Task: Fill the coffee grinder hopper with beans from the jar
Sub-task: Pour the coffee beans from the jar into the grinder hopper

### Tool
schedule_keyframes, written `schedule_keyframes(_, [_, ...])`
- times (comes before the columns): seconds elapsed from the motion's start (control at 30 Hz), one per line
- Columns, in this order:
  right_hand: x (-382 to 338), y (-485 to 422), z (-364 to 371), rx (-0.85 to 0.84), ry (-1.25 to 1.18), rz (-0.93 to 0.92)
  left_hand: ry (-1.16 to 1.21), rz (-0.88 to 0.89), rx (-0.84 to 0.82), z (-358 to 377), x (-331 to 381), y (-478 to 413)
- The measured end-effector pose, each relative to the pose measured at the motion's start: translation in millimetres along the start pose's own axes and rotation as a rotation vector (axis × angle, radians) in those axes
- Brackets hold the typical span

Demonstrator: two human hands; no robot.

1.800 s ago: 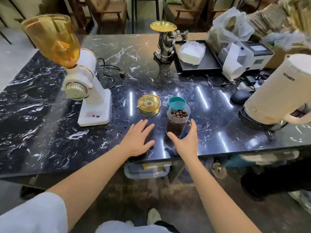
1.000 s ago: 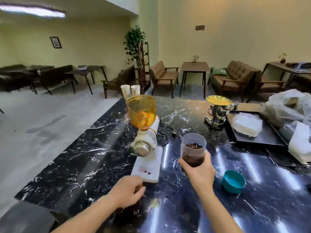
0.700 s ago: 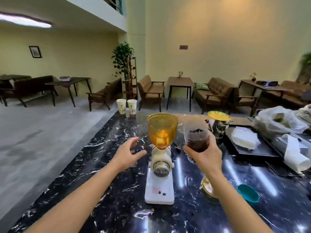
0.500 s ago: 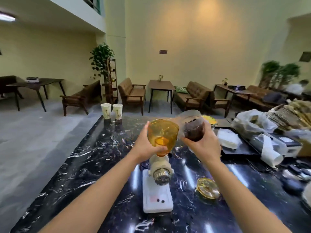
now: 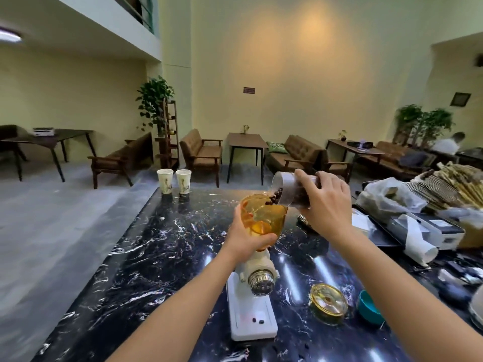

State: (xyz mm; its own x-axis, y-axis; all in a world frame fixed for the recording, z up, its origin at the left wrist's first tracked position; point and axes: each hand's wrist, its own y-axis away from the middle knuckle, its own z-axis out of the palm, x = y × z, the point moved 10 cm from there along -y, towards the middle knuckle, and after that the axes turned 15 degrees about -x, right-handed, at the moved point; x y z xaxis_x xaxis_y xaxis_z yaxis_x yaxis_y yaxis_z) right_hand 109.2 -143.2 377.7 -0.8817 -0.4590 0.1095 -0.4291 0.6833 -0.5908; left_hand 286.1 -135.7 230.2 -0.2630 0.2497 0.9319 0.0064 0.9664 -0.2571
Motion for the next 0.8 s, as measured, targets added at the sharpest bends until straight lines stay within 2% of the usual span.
schedule_keyframes(0.2, [-12.4, -4.6, -6.8, -0.017, 0.098, -0.09, 0.008, -0.002, 0.002, -0.8, -1.0, -0.7])
schedule_keyframes(0.8, [-15.5, -10.2, -7.2, -0.122, 0.174, -0.136, 0.028, 0.007, 0.003, 0.7, -0.1, -0.4])
